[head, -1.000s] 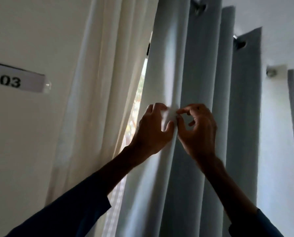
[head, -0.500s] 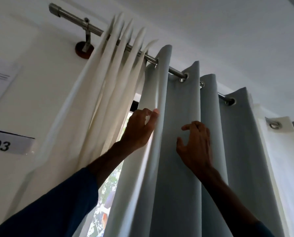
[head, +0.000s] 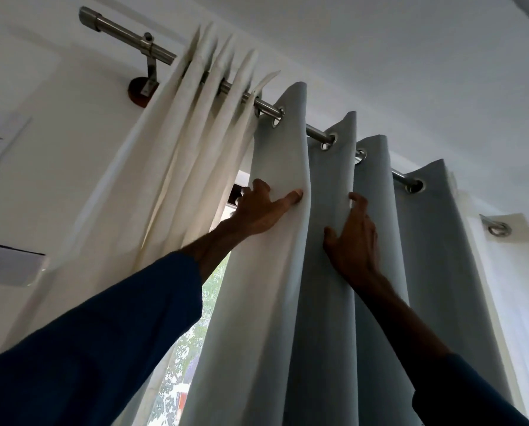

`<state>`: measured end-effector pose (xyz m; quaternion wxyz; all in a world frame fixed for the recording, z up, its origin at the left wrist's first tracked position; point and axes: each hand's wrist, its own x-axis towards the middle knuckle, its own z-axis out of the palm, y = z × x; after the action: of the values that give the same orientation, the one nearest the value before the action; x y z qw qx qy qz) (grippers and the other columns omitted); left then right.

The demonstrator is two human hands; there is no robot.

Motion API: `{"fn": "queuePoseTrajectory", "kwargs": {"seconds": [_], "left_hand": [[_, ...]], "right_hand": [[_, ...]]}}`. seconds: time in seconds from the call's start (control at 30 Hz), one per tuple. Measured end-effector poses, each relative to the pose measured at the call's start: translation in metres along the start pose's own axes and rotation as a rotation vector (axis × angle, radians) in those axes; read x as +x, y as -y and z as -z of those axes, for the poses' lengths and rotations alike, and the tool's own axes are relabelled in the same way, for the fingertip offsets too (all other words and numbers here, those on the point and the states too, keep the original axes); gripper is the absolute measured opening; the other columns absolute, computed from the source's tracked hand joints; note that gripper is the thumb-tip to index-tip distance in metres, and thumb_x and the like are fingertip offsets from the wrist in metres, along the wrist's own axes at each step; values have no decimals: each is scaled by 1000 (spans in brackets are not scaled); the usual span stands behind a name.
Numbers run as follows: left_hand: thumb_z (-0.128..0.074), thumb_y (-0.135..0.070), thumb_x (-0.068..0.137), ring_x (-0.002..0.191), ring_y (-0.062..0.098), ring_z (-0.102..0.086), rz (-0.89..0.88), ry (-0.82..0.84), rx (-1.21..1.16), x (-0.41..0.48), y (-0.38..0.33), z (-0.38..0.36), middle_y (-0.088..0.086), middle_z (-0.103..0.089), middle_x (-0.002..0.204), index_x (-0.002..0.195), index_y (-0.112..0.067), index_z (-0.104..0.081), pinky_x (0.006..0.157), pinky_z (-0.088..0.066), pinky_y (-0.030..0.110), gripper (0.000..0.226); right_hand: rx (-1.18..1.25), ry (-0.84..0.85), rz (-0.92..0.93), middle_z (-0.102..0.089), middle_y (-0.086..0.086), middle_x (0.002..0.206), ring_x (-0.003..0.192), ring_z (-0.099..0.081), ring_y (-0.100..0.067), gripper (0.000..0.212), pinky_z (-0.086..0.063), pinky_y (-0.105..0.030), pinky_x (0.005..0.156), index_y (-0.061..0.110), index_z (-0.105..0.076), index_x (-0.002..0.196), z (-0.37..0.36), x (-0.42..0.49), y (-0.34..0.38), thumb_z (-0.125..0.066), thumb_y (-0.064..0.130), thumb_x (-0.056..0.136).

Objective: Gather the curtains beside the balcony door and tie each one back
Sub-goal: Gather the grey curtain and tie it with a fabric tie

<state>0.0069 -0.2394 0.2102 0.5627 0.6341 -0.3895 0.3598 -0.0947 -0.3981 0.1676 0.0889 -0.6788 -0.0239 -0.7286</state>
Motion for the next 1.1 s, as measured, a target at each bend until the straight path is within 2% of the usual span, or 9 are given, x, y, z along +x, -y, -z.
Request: {"fn": "queuePoseTrajectory", "kwargs": {"seconds": [0.1, 0.27, 0.37, 0.53, 0.7, 0.8, 0.9, 1.0, 1.1], "left_hand": [[-63, -79, 75, 130, 27, -44, 33, 14, -87, 3, 3, 3, 8, -38, 144, 146, -15, -33, 96, -43, 35, 101], [-67, -65, 83, 136, 29, -46, 132, -6, -189, 14, 22, 21, 11, -40, 152, 152, -7, -19, 109, -43, 37, 102], [-78, -44, 84, 125, 32, -56, 61, -141, -86, 20, 30, 27, 13, -55, 138, 139, -4, -34, 102, -49, 43, 81], [-80, -35, 81, 118, 35, -58, -115, -234, 171, 12, 31, 32, 18, -59, 130, 134, -5, -41, 91, -48, 37, 72], [-75, -38, 86, 98, 25, -68, -295, -266, 208, 11, 32, 45, 8, -71, 102, 107, -12, -67, 89, -55, 38, 35], [-59, -48, 97, 83, 32, -74, -76, -83, -130, 8, 6, 57, 17, -75, 94, 100, 0, -70, 78, -63, 45, 49], [-60, -64, 89, 81, 27, -73, 26, -14, -81, 4, -15, 63, 15, -72, 98, 109, 1, -65, 63, -64, 37, 68], [-74, -36, 83, 72, 28, -74, 9, -23, 7, 0, -20, 71, 17, -73, 88, 97, 6, -67, 57, -64, 41, 44], [-65, -9, 80, 63, 31, -72, 0, -22, 53, -4, -18, 74, 23, -72, 84, 91, 11, -65, 52, -62, 42, 23]], "right_hand": [[35, -7, -1, -65, -15, 117, 97, -64, -31, 71, -33, -17, 71, 9, -31, 147, -3, 4, 5, -68, 6, 86], [-216, -88, 150, -46, -15, 145, 132, -44, -34, 70, -40, -42, 107, 8, -39, 146, -6, 1, 18, -69, 12, 83], [-59, -126, 212, -63, -9, 125, 118, -57, -26, 32, -42, -32, 96, 9, -61, 122, -9, 9, 37, -61, 29, 97], [59, 112, -15, -70, 2, 85, 80, -64, -14, 61, -41, -26, 71, 12, -71, 94, -25, 28, 73, -57, 71, 87], [-11, 119, 28, -49, 1, 61, 58, -48, -21, 24, -33, -29, 57, 16, -46, 63, -42, 17, 93, -66, 16, 76], [2, 183, 117, -55, -1, 64, 58, -51, -16, 26, -38, -22, 56, 15, -51, 64, -59, 2, 109, -55, -9, 73], [9, 203, 197, -73, -17, 103, 91, -68, -34, 35, -46, -28, 73, 0, -69, 106, -78, -7, 119, -53, -12, 77], [44, 200, 214, -74, -18, 99, 83, -66, -34, 35, -38, -31, 67, 2, -70, 104, -80, -8, 118, -48, -11, 81], [113, 240, 381, -77, -10, 91, 73, -69, -21, 21, -45, -30, 65, 7, -74, 99, -69, -10, 104, -53, 3, 96]]}}
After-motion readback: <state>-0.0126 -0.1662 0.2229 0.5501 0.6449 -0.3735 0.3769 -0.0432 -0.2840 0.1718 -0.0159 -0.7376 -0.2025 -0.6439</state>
